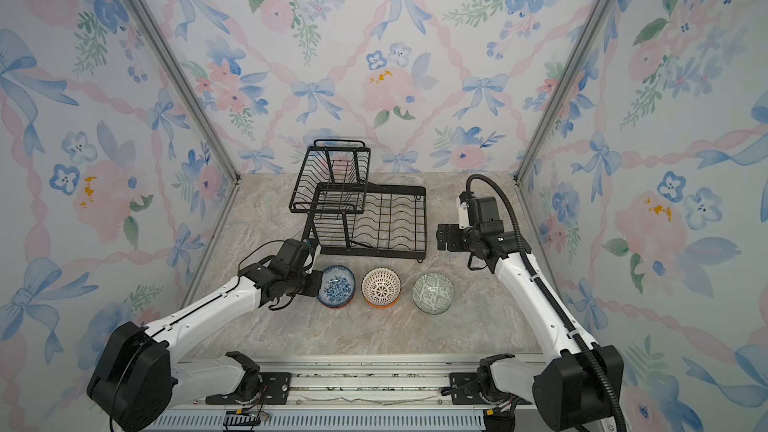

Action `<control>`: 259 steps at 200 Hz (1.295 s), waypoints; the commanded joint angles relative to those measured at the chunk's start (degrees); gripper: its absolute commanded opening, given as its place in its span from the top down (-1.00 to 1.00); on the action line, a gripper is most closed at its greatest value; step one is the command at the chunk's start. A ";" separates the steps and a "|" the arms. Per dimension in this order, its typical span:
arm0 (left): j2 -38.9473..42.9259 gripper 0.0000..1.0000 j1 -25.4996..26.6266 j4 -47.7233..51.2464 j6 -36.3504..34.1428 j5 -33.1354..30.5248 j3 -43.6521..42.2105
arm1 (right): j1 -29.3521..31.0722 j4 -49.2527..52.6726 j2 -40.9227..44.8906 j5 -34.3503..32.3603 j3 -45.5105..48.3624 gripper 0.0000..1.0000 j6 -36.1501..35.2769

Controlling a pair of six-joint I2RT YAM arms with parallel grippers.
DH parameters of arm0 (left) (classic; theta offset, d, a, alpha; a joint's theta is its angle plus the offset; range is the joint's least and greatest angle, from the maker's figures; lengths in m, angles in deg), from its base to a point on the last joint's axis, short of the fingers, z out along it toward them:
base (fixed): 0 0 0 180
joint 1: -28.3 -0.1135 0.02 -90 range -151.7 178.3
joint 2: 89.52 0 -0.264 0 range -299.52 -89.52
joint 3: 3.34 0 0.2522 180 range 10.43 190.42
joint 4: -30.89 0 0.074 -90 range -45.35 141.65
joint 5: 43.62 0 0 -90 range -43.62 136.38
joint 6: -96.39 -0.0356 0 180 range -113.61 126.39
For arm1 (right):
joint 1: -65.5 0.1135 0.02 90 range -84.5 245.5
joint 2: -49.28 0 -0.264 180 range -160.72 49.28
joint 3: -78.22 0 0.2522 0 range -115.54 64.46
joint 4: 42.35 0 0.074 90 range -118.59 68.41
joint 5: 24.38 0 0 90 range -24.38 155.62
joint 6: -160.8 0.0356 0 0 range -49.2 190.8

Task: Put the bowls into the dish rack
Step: 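Lower the left gripper onto the blue floral bowl rim while the right arm rises, then close the left gripper on the blue floral bowl rim and lift it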

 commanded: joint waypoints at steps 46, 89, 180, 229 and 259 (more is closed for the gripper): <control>1.93 0.86 0.21 -0.32 -0.78 0.13 2.00 | 0.49 0.54 0.19 1.93 -0.17 -0.93 -0.55; 1.31 1.00 -0.17 -0.32 -0.05 -1.22 0.85 | 0.49 0.43 0.56 2.33 0.07 -0.94 -0.58; 3.35 1.00 -2.56 -0.49 0.94 0.09 -2.31 | 0.58 0.18 0.98 2.91 0.26 -0.94 -0.52; 5.48 1.00 -2.52 -0.51 0.85 0.39 -1.70 | 0.76 0.27 0.87 3.31 -0.06 -0.93 -0.48; 7.32 1.00 -2.46 -0.40 0.63 0.61 -1.15 | 0.87 0.28 0.60 3.42 -0.28 -0.93 -0.55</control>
